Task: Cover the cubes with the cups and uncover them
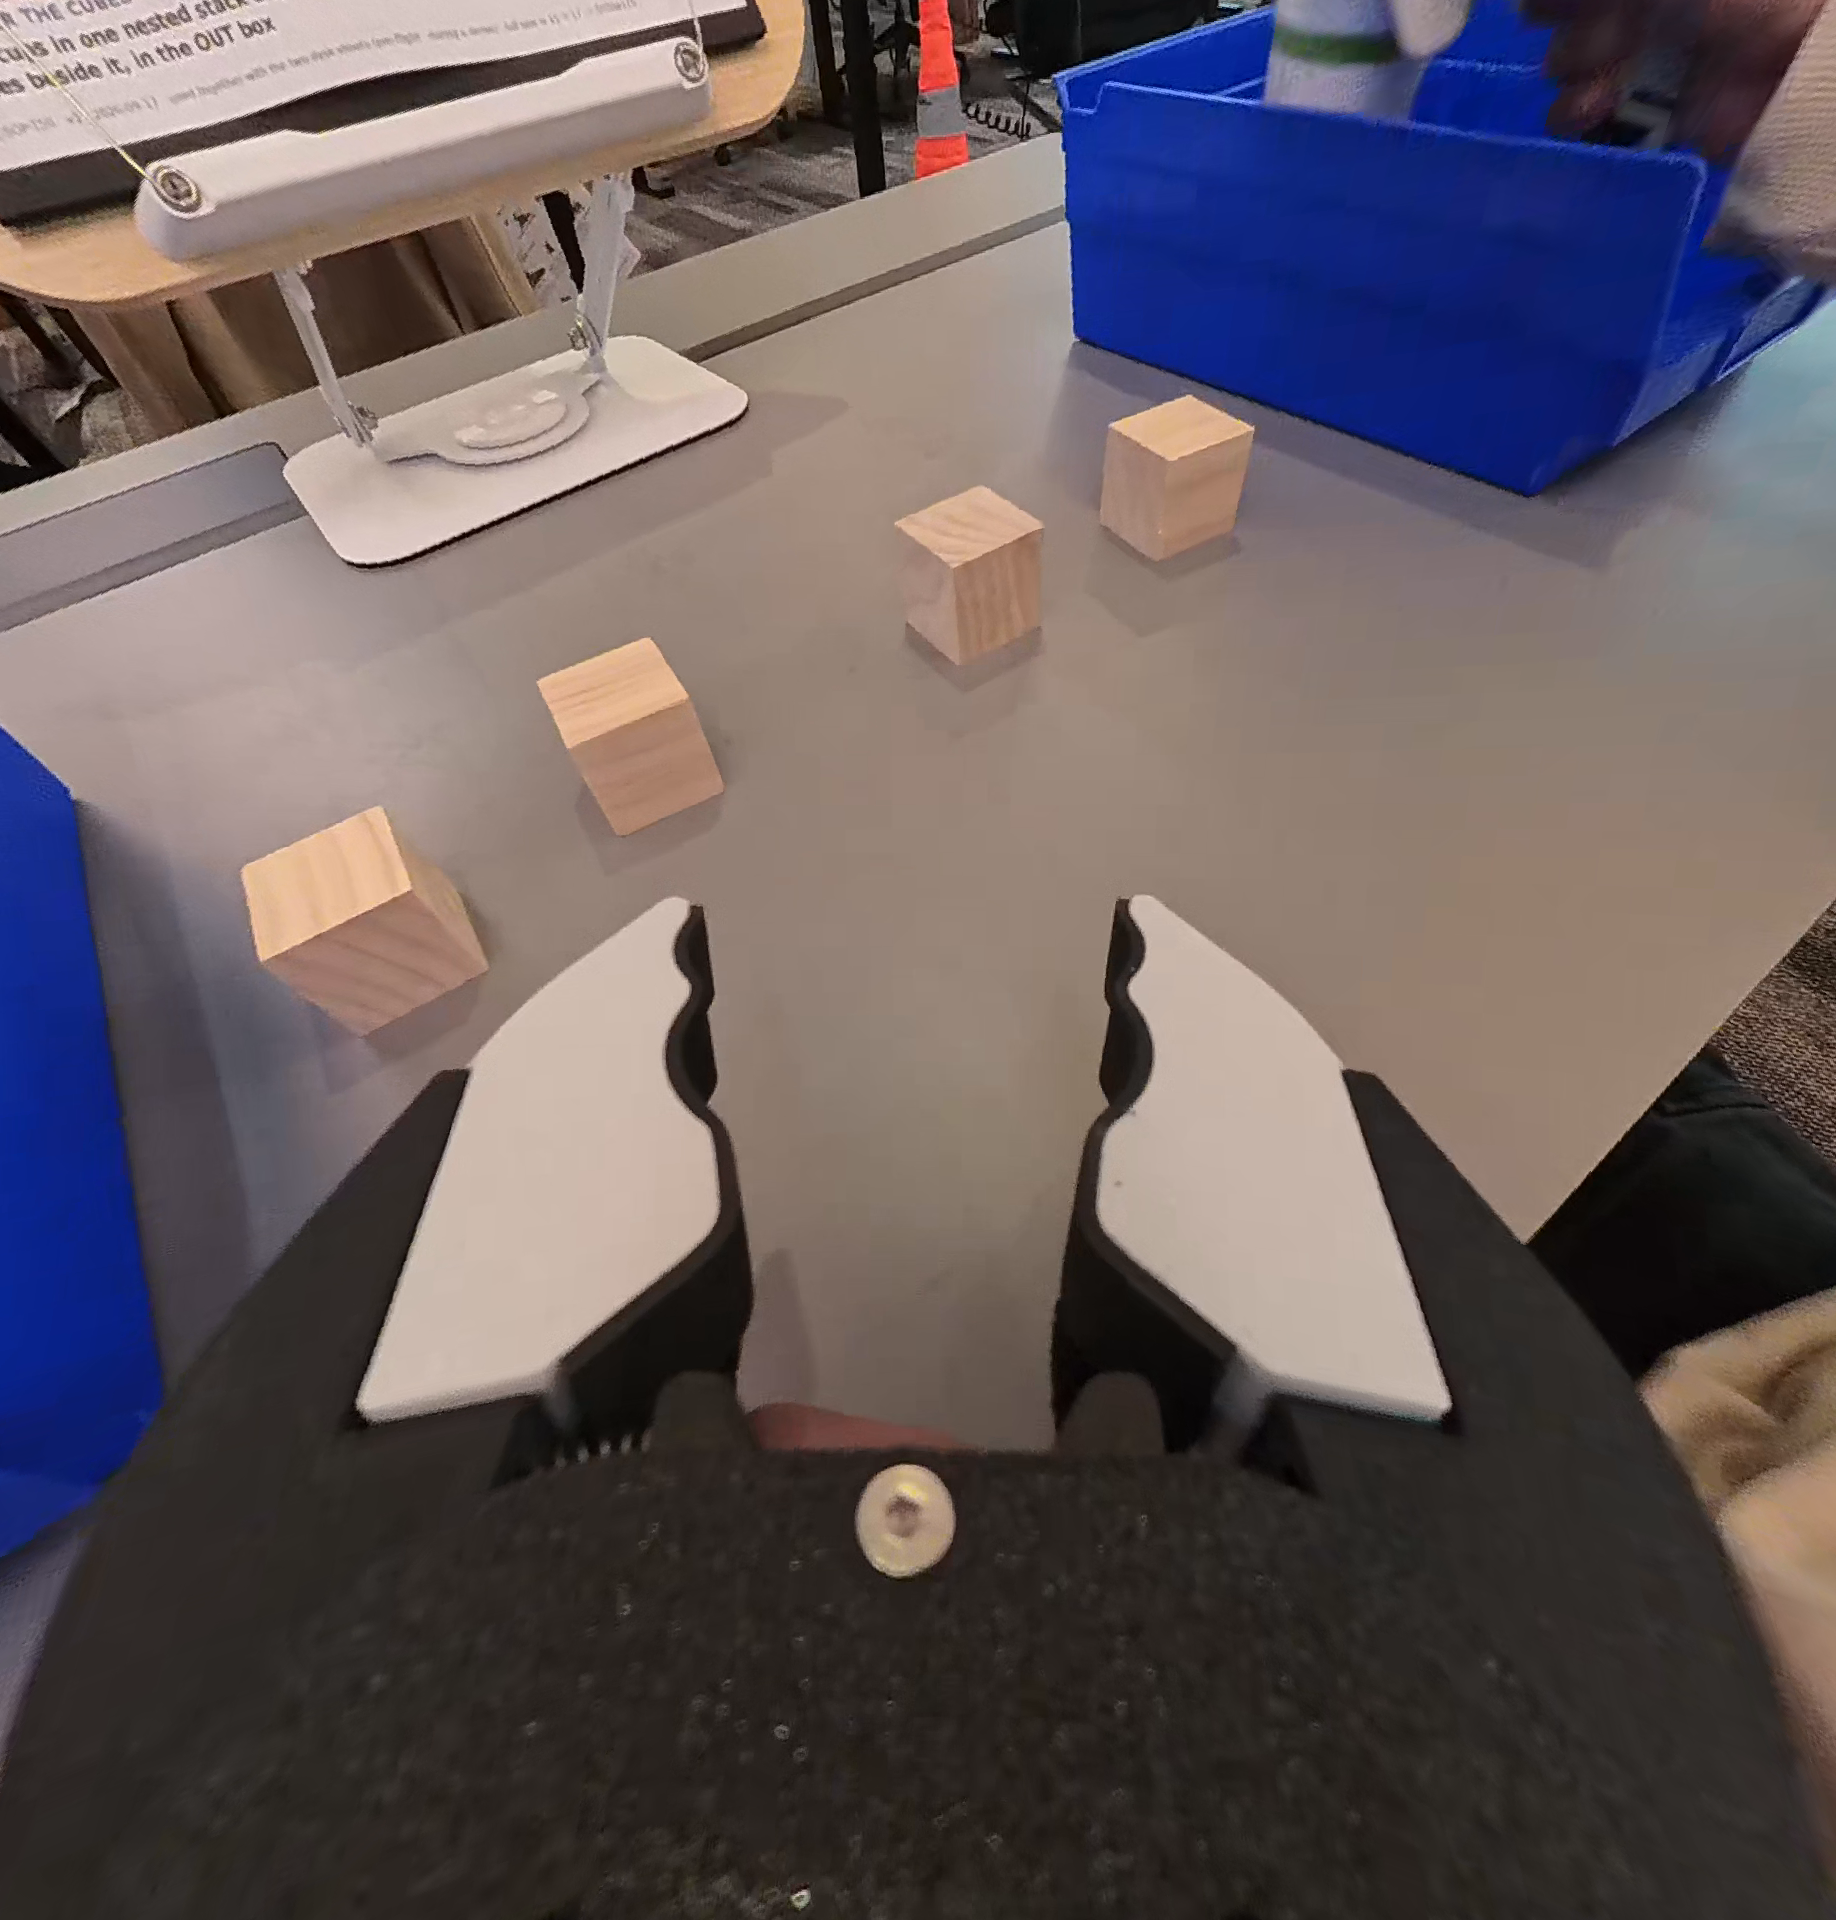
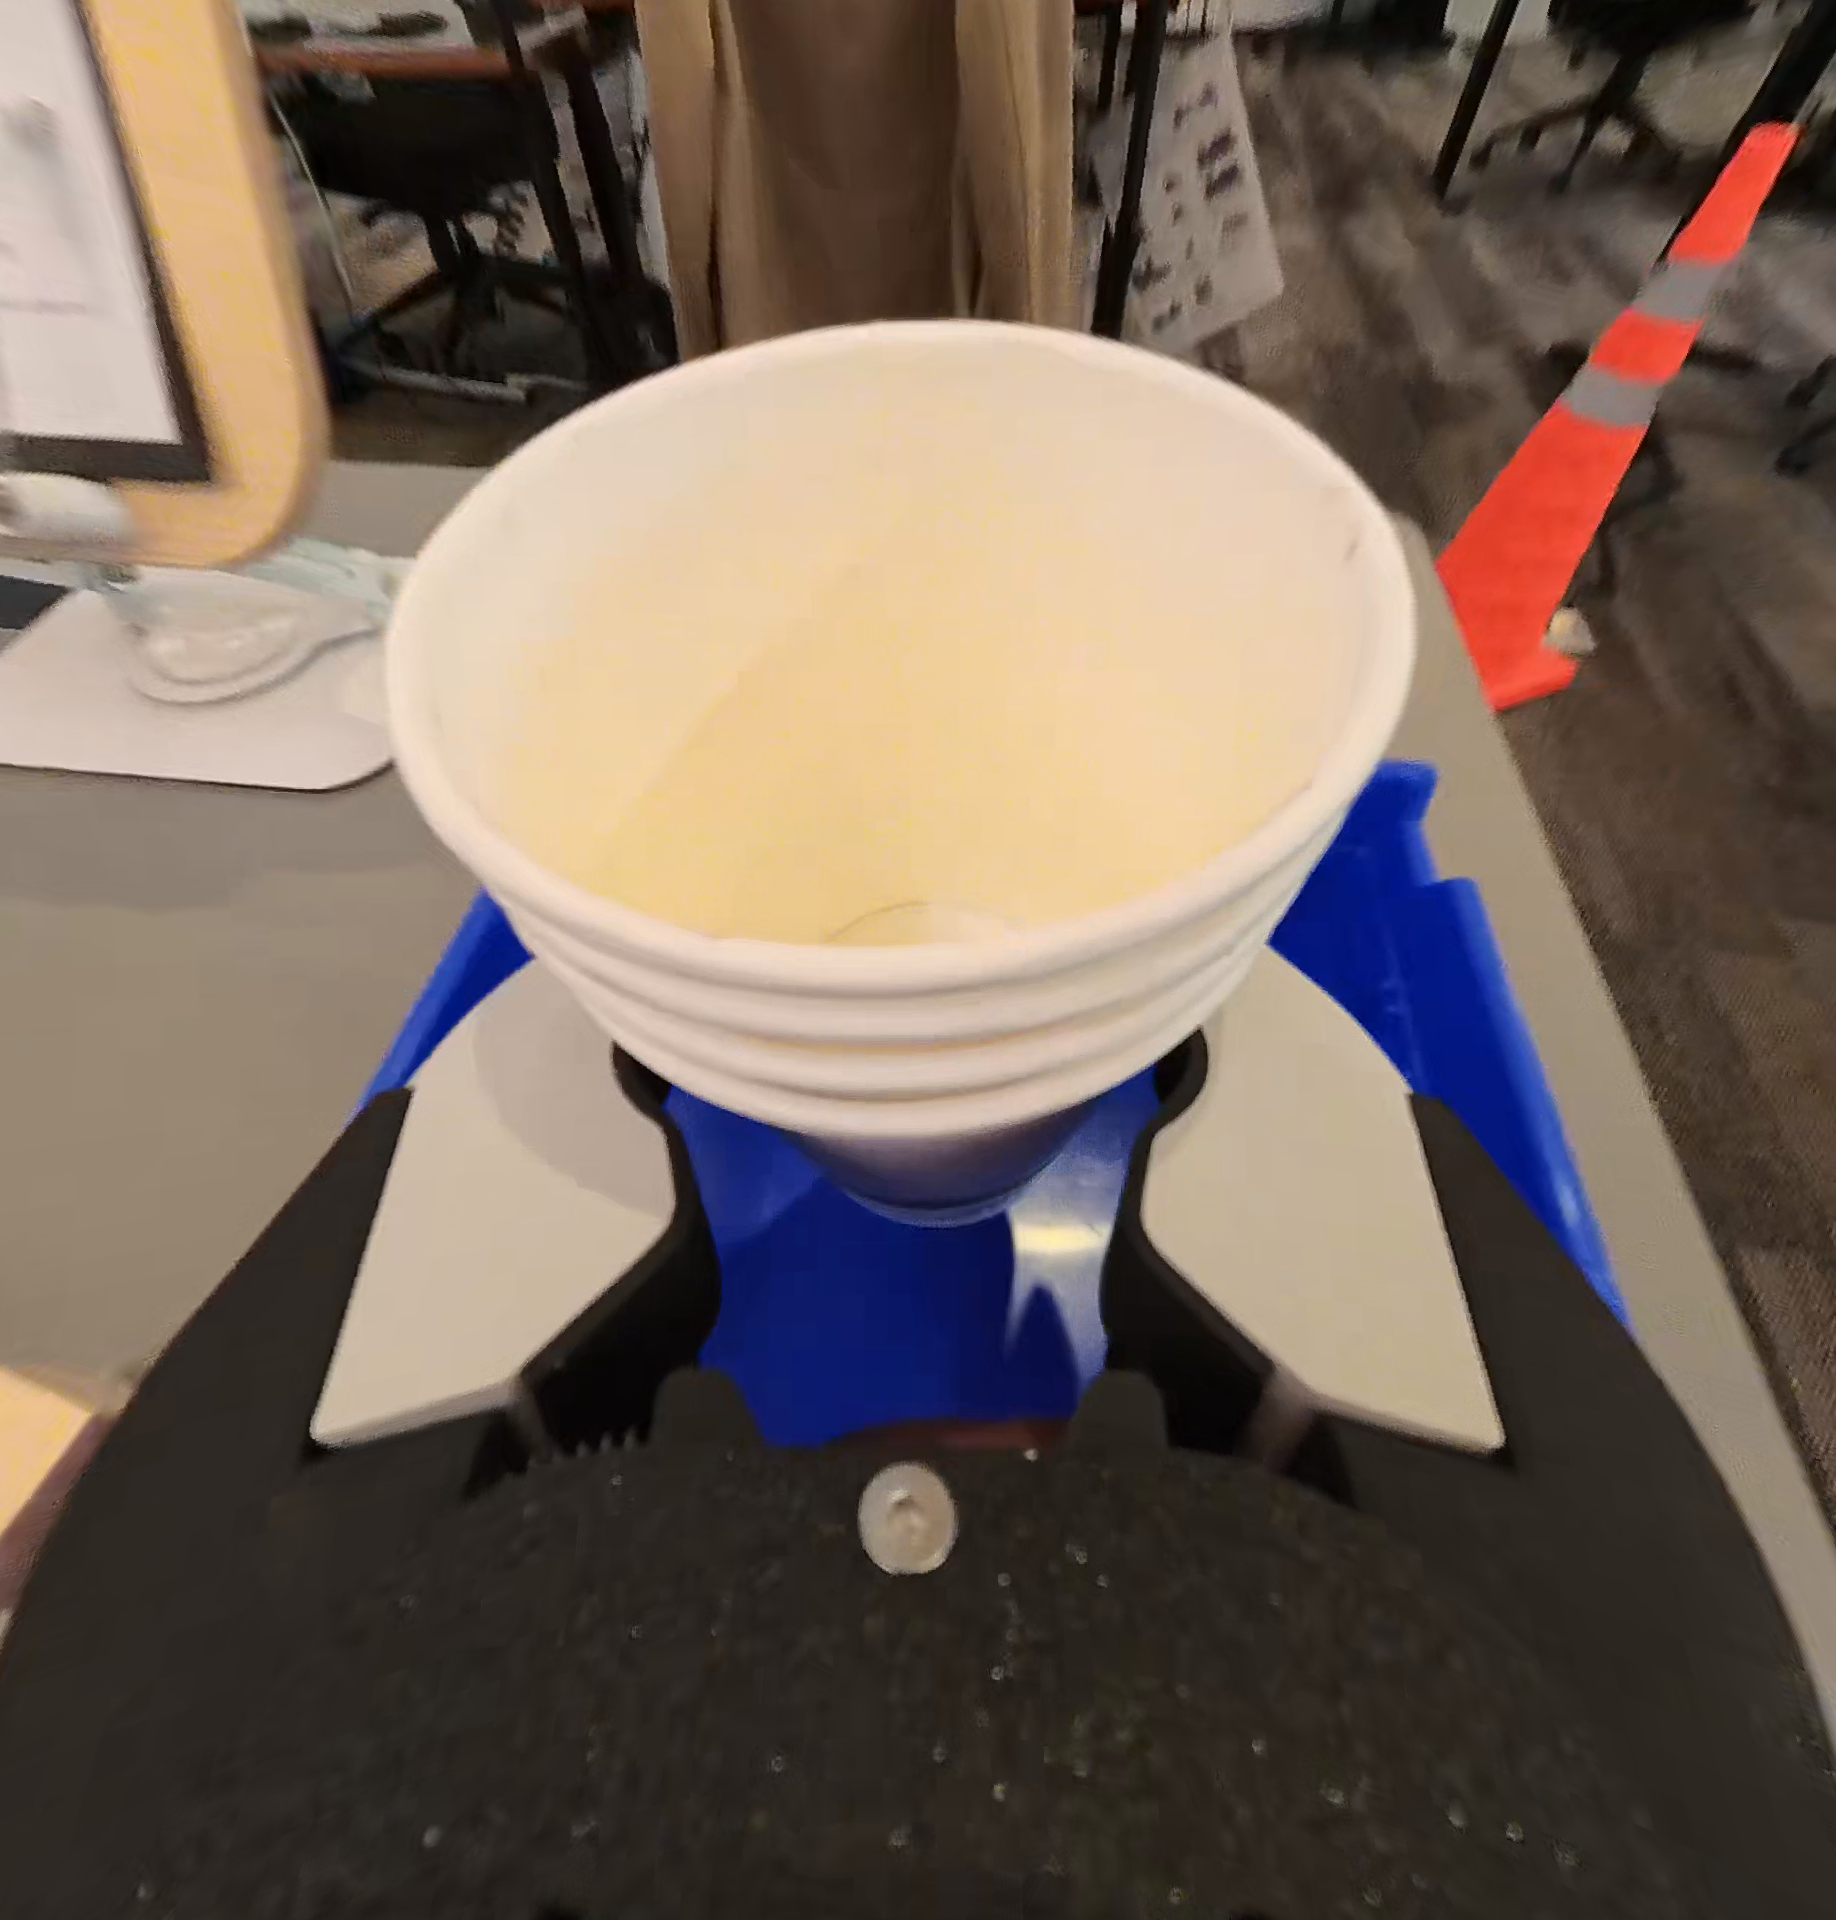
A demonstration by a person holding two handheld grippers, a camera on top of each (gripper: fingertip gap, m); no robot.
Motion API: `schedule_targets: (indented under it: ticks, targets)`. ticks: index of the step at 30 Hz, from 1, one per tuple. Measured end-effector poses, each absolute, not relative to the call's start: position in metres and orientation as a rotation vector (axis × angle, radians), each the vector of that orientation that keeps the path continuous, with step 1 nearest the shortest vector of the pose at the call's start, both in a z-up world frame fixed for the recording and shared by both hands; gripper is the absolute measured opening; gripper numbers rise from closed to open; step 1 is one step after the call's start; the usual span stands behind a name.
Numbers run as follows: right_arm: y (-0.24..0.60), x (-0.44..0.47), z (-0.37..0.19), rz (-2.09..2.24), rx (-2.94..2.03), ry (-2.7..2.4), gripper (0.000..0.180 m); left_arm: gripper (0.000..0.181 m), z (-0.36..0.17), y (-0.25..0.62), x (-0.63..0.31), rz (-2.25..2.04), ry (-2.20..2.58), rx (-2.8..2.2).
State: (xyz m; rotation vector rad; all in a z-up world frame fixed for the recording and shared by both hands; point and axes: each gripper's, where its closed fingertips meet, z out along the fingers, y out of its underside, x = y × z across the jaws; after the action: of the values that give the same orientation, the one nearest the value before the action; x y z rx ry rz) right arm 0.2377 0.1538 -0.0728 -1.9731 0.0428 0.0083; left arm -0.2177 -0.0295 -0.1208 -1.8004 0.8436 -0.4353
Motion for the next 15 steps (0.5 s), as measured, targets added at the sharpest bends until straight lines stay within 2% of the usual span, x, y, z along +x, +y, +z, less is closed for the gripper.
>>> schedule_targets:
  ticks: [1,8,15]
  targets:
    - [0.161,0.241,-0.083,0.018,-1.997,0.067,0.094,0.073,-0.122,-0.029,-0.218,-0.432,0.845,-1.803]
    - [0.175,0.248,-0.124,0.087,-2.084,0.136,0.094,0.073,-0.124,-0.030,-0.221,-0.423,0.846,-1.810]
    - [0.176,0.246,-0.137,0.054,-2.112,0.100,0.097,0.073,-0.128,-0.029,-0.220,-0.420,0.855,-1.822]
